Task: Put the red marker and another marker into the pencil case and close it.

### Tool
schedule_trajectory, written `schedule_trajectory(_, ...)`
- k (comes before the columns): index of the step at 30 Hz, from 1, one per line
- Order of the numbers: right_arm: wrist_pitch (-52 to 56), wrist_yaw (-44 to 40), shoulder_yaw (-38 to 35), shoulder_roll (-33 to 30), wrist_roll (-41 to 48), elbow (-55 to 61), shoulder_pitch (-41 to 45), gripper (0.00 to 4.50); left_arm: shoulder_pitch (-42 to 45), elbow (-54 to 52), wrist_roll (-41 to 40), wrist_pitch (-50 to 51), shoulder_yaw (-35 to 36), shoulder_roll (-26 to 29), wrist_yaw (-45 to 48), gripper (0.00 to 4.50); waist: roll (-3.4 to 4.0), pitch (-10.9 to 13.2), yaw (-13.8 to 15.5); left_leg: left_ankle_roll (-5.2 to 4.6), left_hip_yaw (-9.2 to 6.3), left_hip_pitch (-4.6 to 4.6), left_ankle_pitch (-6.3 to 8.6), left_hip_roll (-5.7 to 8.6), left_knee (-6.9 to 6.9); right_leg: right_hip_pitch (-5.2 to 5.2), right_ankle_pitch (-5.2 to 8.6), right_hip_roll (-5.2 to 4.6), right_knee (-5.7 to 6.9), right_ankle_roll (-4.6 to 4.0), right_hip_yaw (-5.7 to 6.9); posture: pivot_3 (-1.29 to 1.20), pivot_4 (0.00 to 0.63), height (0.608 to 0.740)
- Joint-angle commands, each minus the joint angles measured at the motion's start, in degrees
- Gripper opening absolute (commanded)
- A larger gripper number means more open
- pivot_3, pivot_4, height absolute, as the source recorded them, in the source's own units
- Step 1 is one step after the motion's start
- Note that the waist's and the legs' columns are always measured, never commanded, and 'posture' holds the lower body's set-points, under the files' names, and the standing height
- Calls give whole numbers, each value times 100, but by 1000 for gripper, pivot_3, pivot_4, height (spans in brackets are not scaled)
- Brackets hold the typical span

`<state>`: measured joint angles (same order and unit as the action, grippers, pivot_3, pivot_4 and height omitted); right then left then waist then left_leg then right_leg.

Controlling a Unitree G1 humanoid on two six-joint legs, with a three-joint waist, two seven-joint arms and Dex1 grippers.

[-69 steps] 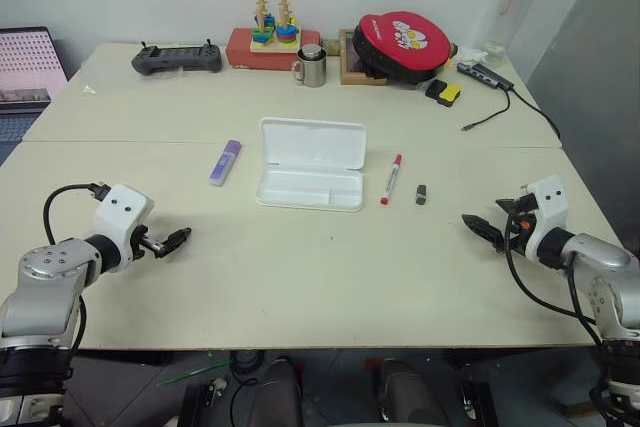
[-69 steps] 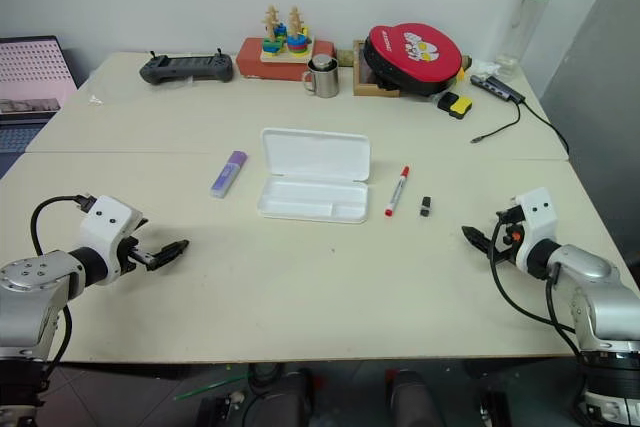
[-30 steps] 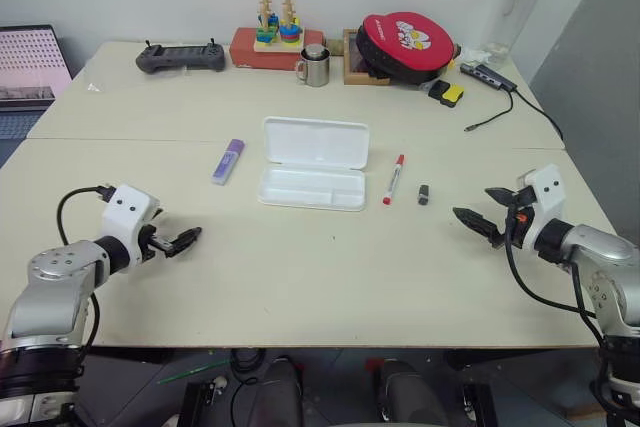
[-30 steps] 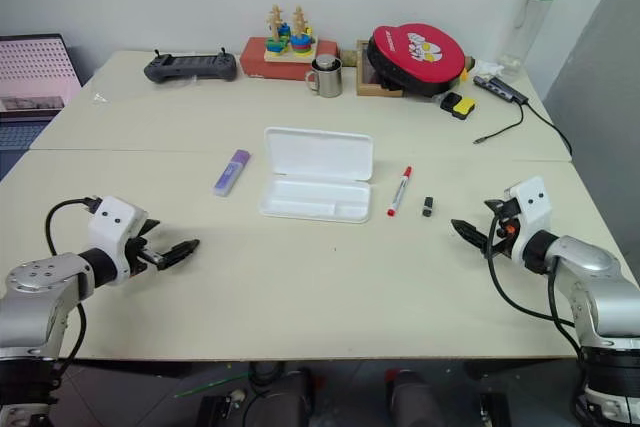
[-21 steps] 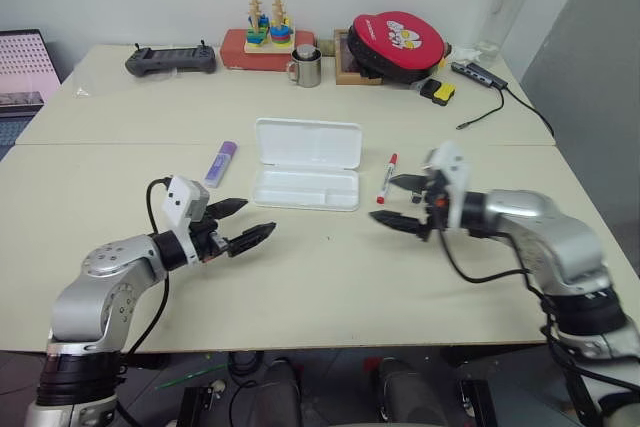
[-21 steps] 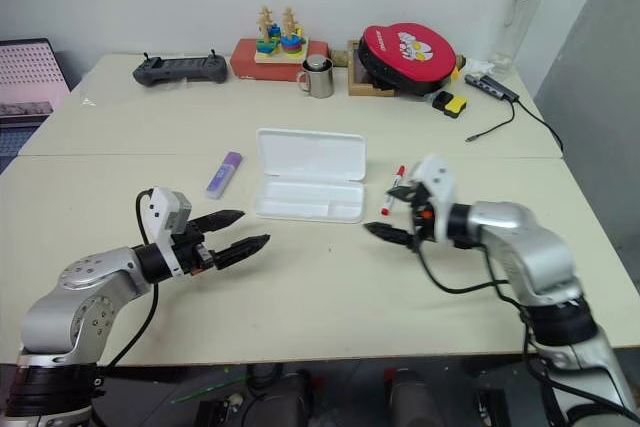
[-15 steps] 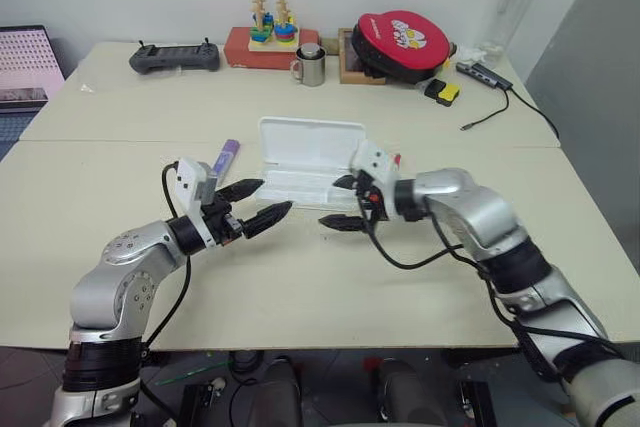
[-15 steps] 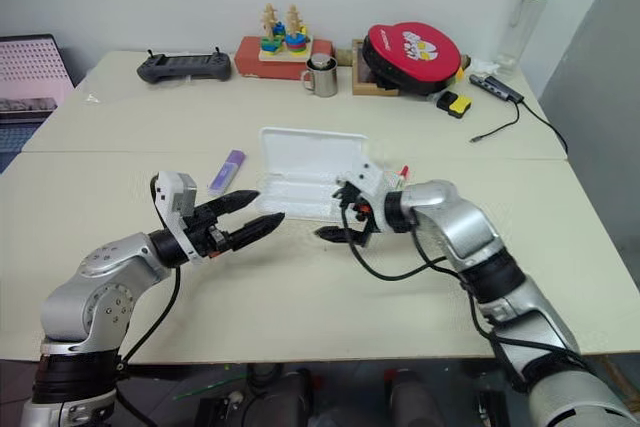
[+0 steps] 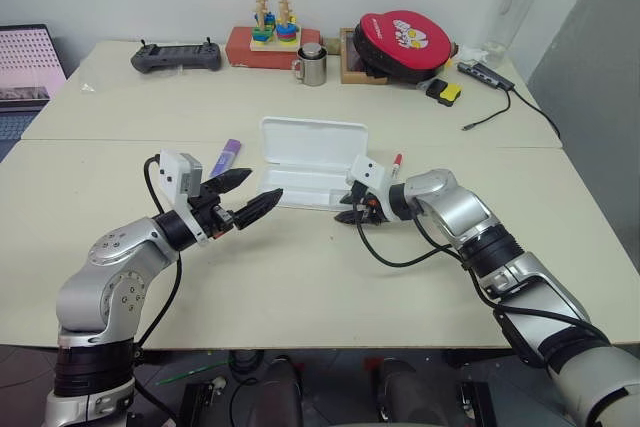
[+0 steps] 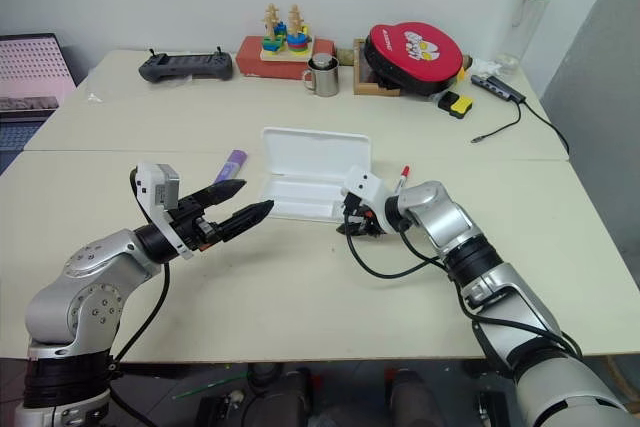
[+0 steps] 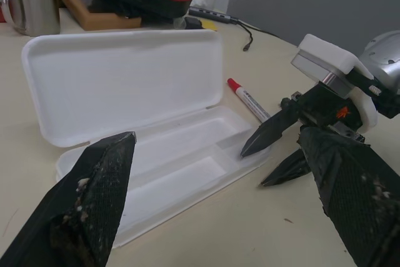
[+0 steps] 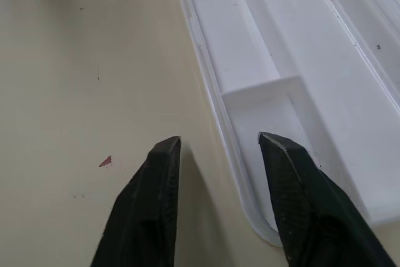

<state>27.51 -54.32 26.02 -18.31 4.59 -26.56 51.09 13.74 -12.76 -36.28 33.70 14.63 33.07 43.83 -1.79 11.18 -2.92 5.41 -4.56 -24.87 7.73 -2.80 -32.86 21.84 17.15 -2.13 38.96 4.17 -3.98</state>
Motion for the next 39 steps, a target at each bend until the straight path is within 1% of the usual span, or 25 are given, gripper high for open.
schedule_trajectory(1, -235, -117, -20, 64, -198, -107, 84, 1075, 118, -159, -112, -6, 125, 61, -83, 4500, 0, 0, 0, 0, 0, 0, 0, 0, 0, 0, 0, 0, 0, 0, 0, 0, 150, 740)
schedule_trajectory(2, -277, -126, 2, 74, -254, -129, 81, 926, 123, -163, -113, -6, 127, 72, -95, 4500, 0, 0, 0, 0, 0, 0, 0, 0, 0, 0, 0, 0, 0, 0, 0, 0, 150, 740)
schedule_trajectory(3, -349, -136, 29, 86, -324, -161, 74, 633, 99, -178, -116, 0, 131, 85, -101, 4500, 0, 0, 0, 0, 0, 0, 0, 0, 0, 0, 0, 0, 0, 0, 0, 0, 150, 740)
schedule_trajectory(4, -402, -145, 41, 97, -374, -186, 69, 518, 80, -189, -117, 5, 133, 93, -105, 4500, 0, 0, 0, 0, 0, 0, 0, 0, 0, 0, 0, 0, 0, 0, 0, 0, 150, 740)
schedule_trajectory(6, -520, -192, 54, 109, -456, -233, 50, 34, 35, -222, -99, 23, 119, 126, -106, 4500, 0, 0, -1, 0, 0, 0, 0, 0, 0, 0, 0, 0, 0, 0, 0, 0, 150, 740)
schedule_trajectory(10, -712, -299, -42, 140, -462, -157, -33, 34, 21, -238, -120, 56, 153, 156, -123, 4500, 0, 0, -2, 0, 0, 2, 0, 0, 0, -2, 0, 0, 0, 1, 0, 0, 150, 740)
schedule_trajectory(12, -840, -306, -190, 194, -345, 19, -104, 34, -62, -145, -69, 55, 199, 275, -32, 4500, 0, 0, -14, 0, 0, 2, 0, 0, 0, -1, 0, 0, 0, 2, 0, 0, 150, 740)
schedule_trajectory(16, -1020, -573, -154, 31, -322, 581, -326, 34, -237, 120, 100, -28, 225, 623, 199, 4500, 1, 1, -34, 0, 0, 1, 0, 0, 2, 2, 1, 1, 0, -1, -1, 0, 150, 740)
schedule_trajectory(21, -926, -970, -48, -204, -235, 1415, -763, 34, -192, 275, 144, -61, 166, 822, 368, 4500, 2, 1, -24, 1, 1, 0, 0, 0, 5, 4, 6, 0, -1, 5, 0, 0, 150, 740)
schedule_trajectory(26, -901, -1099, -16, -257, -283, 1593, -914, 34, -293, 267, 216, -53, 93, 883, 454, 4500, 2, 1, -29, 1, 1, 1, 0, -1, 3, 5, 8, 0, -1, 10, -1, 0, 150, 740)
schedule_trajectory(29, -867, -1026, -44, -189, -315, 1564, -902, 34, -269, 299, 210, 26, 161, 830, 337, 4500, 2, 1, -29, 1, 0, 1, 0, -2, 3, 5, 7, 0, -1, 9, -1, 0, 150, 740)
schedule_trajectory(30, -941, -1004, -55, -178, -329, 1553, -897, 541, -250, 317, 189, 87, 230, 786, 224, 4500, 2, 1, -29, 1, 0, 1, 0, -2, 3, 5, 7, 0, -1, 9, -1, 0, 150, 740)
schedule_trajectory(32, -1032, -1074, -71, -198, -291, 1621, -911, 917, -232, 350, 182, 171, 329, 740, 27, 4500, 2, 1, -28, 1, 0, 1, 0, -2, 3, 5, 7, 0, 0, 9, -1, 0, 150, 740)
schedule_trajectory(33, -1025, -1100, -106, -197, -245, 1668, -903, 1243, -217, 408, 263, 118, 362, 730, -89, 4500, 2, 1, -28, 1, 0, 1, 0, -2, 3, 5, 7, 0, 0, 9, -1, 0, 150, 740)
schedule_trajectory(34, -1015, -1116, -131, -193, -215, 1696, -896, 1461, -206, 448, 317, 80, 379, 726, -172, 4500, 2, 1, -28, 1, 1, 1, 0, -2, 3, 4, 7, 0, -1, 9, -1, 0, 150, 740)
schedule_trajectory(36, -1001, -1114, -200, -186, -164, 1722, -864, 1967, -196, 444, 331, 15, 333, 708, -195, 4500, 2, 1, -28, 1, 1, 1, 0, -2, 3, 5, 7, 0, -1, 9, -1, 0, 150, 740)
schedule_trajectory(39, -880, -1177, -399, -241, 32, 1865, -797, 2750, -152, 220, 114, 74, 233, 619, -104, 4500, 1, 1, -18, 1, 1, 1, 0, -1, 3, 4, 7, 0, -1, 8, -1, 0, 150, 740)
